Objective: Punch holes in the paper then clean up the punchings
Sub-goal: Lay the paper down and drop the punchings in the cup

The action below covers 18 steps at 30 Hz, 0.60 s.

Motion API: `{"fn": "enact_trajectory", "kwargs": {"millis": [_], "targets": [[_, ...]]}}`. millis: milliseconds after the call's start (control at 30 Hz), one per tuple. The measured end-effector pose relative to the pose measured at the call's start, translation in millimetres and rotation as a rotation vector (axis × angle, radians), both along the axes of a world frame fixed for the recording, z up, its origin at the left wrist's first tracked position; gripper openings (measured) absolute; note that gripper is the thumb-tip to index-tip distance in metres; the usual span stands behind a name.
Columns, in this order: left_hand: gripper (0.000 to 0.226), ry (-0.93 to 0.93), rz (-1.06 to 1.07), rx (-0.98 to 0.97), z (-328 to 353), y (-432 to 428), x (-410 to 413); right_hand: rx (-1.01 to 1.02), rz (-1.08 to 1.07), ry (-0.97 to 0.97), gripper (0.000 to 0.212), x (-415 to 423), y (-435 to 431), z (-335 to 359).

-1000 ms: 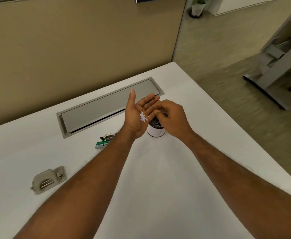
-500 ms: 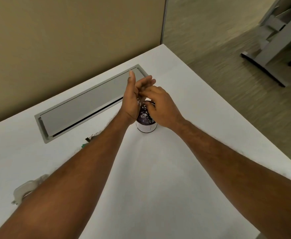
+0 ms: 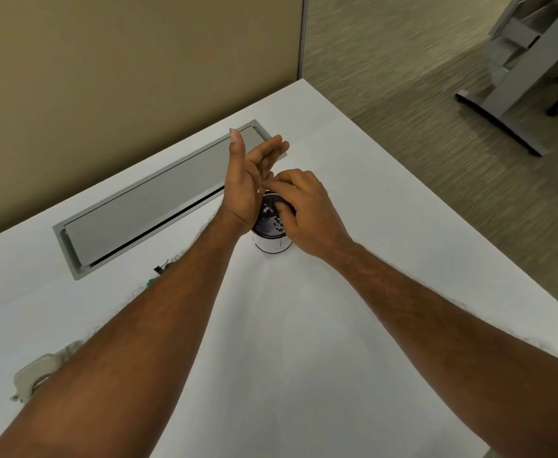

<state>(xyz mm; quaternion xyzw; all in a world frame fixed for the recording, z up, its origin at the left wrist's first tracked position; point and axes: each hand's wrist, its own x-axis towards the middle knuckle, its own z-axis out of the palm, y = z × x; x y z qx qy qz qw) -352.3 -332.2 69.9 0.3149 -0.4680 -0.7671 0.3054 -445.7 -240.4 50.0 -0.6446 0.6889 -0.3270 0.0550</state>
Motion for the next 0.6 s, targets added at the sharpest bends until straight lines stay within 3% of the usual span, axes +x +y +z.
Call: {"fn": "enact_trajectory", "kwargs": {"millis": [133, 600], "targets": [[0.094, -0.033, -0.042, -0.017, 1.4, 2.3, -0.4, 0.033, 0.03, 0.105, 0.039, 4.3, 6.7, -6.7], [0.095, -0.024, -0.058, 0.003, 1.1, 1.9, -2.2, 0.087, -0.081, 0.111, 0.029, -1.3, 7.3, -1.3]]}}
